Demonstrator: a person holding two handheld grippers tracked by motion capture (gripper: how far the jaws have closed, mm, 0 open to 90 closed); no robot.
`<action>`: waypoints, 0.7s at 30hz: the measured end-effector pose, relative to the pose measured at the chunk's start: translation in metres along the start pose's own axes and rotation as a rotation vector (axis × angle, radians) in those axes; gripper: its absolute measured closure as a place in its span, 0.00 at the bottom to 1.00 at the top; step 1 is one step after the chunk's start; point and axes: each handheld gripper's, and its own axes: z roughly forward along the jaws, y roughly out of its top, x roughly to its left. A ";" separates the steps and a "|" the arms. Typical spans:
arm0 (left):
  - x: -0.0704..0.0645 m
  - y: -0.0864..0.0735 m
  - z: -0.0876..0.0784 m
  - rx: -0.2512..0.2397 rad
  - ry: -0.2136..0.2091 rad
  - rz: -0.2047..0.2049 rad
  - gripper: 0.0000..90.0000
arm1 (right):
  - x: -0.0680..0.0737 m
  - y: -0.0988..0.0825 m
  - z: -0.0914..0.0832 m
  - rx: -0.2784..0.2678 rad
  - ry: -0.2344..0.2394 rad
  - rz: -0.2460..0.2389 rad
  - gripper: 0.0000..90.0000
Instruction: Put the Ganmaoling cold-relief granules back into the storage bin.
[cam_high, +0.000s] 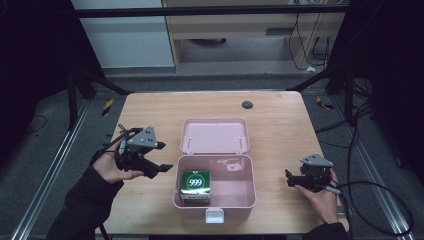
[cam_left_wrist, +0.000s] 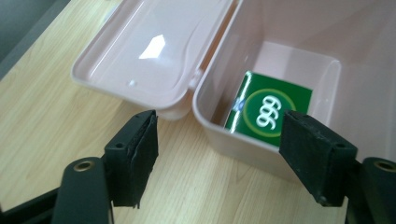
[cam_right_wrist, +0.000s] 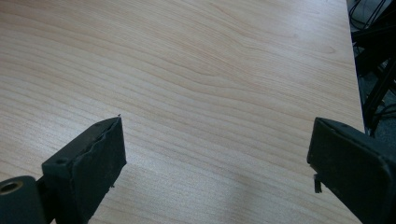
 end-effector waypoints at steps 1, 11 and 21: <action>0.002 -0.005 0.001 0.000 0.010 -0.012 0.29 | 0.000 0.000 0.000 0.000 0.000 -0.002 0.05; 0.009 -0.063 0.018 -0.004 0.085 -0.178 0.28 | 0.000 -0.001 0.000 -0.001 -0.004 0.001 0.05; 0.008 -0.106 0.049 0.031 0.138 -0.291 0.27 | 0.000 -0.002 0.000 -0.003 -0.001 0.000 0.05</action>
